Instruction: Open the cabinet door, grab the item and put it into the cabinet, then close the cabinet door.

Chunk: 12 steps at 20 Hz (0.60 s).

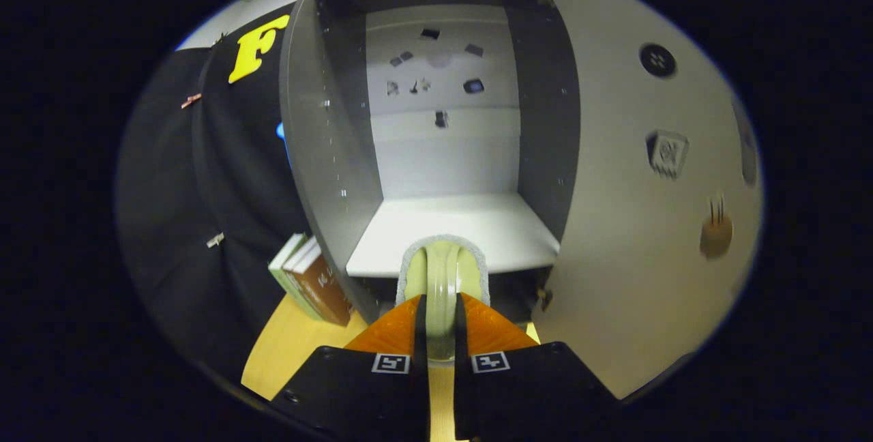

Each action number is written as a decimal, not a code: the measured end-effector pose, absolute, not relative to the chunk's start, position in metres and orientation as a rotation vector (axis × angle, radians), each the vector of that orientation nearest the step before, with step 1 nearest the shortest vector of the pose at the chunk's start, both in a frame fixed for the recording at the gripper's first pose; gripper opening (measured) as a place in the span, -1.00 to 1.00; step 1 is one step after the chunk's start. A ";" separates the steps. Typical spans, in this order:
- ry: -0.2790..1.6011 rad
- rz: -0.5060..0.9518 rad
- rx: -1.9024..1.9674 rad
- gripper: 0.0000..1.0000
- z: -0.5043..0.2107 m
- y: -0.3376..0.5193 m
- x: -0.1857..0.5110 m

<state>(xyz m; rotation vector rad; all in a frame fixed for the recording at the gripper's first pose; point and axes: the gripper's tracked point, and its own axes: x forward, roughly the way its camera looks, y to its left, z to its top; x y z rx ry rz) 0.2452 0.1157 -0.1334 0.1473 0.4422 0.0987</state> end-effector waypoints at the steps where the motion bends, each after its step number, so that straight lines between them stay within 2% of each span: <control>1: 0.435 0.096 0.128 -0.64 -0.128 0.117 0.262; 4: 0.451 0.077 0.100 -0.64 -0.128 0.122 0.312; 12: 0.555 0.038 0.063 -0.64 -0.183 0.126 0.410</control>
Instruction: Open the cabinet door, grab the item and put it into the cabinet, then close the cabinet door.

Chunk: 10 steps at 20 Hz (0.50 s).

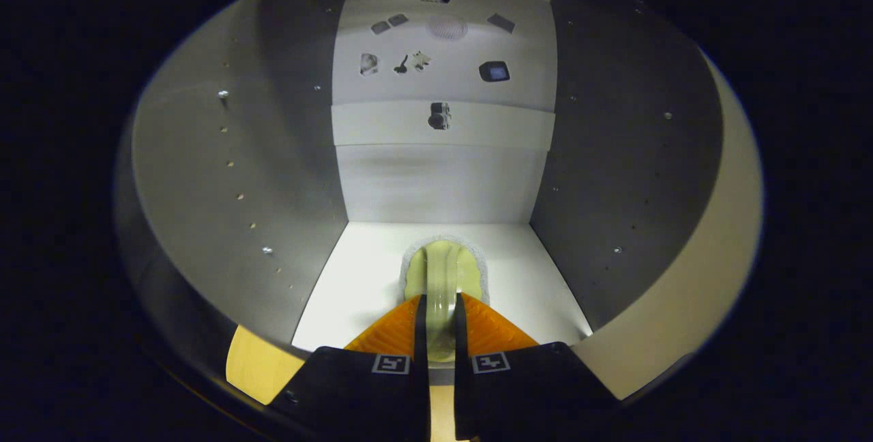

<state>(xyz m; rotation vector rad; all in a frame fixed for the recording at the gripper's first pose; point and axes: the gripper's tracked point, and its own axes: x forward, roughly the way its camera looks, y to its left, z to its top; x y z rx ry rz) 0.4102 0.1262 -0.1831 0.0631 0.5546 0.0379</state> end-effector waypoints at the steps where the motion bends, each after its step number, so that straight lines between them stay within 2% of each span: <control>1: 0.567 0.033 0.062 -0.65 -0.191 0.126 0.420; 10: 0.633 0.005 0.063 -0.64 -0.230 0.123 0.467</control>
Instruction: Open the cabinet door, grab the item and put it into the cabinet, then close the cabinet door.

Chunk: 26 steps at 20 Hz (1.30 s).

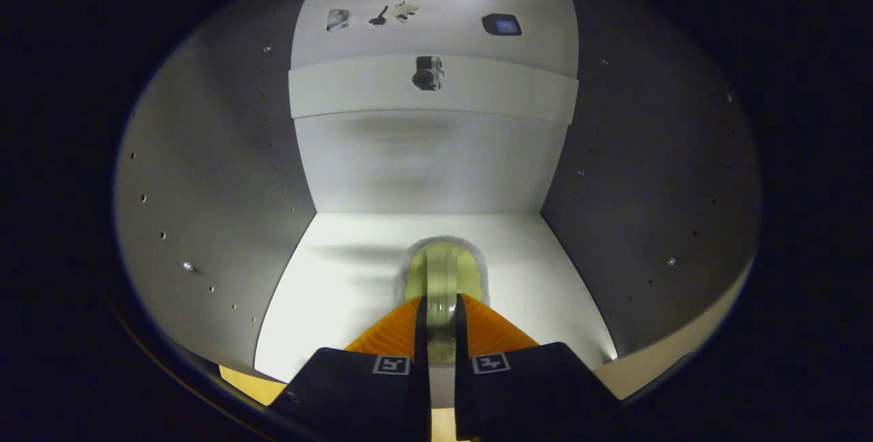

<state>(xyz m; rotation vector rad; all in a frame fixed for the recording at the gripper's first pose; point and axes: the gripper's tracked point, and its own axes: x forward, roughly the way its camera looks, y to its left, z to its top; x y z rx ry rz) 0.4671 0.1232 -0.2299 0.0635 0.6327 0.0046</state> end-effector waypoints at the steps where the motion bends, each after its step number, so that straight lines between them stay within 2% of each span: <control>1: 0.630 -0.003 0.070 -0.61 -0.230 0.123 0.471; 4: 0.636 0.007 0.094 -0.49 -0.232 0.126 0.476; 6: 0.628 0.002 0.087 -0.22 -0.230 0.124 0.475; 7: 0.616 0.001 0.087 0.08 -0.227 0.125 0.475; 8: 0.602 0.001 0.089 0.22 -0.224 0.125 0.476; 10: 0.580 0.003 0.099 0.72 -0.215 0.127 0.473; 11: 0.575 0.007 0.099 0.85 -0.212 0.128 0.471; 14: 0.525 0.004 0.092 0.87 -0.193 0.126 0.464; 16: 0.472 -0.004 0.102 0.99 -0.173 0.123 0.456; 26: 0.136 -0.013 0.081 0.98 -0.031 0.112 0.345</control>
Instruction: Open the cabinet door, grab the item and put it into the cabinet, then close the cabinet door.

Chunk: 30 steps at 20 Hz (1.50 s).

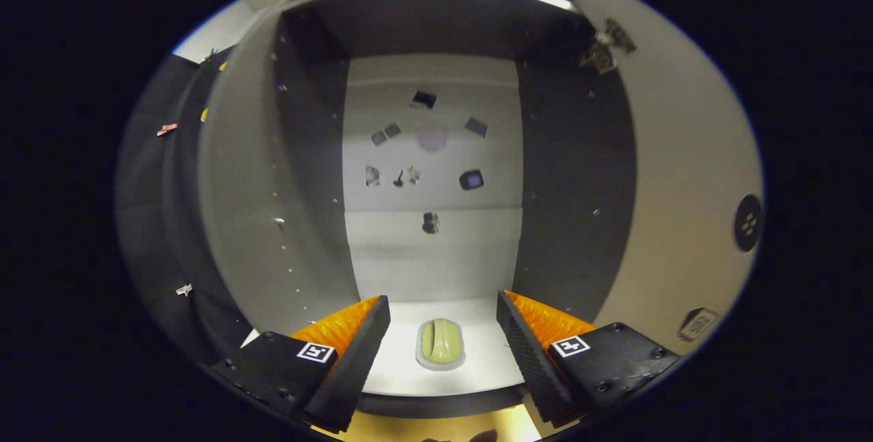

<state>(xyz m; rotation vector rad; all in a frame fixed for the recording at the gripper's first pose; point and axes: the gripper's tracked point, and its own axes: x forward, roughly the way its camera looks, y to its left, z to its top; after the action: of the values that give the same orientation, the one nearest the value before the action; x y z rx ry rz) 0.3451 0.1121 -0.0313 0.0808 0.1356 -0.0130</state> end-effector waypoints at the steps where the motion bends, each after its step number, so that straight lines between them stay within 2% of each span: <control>1: 0.107 -0.023 0.062 0.98 -0.020 0.109 0.330; 6: -0.020 -0.065 0.023 0.95 0.030 0.091 0.245; 18: -0.084 -0.115 0.021 0.95 0.071 -0.008 0.058; 26: -0.053 -0.361 0.037 0.94 0.044 -0.150 -0.015; 30: -0.008 -0.444 0.035 0.95 0.012 -0.203 -0.003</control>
<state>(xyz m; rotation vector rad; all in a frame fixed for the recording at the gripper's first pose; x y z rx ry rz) -0.0030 -0.2028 0.0118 0.0349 -0.0078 -0.4437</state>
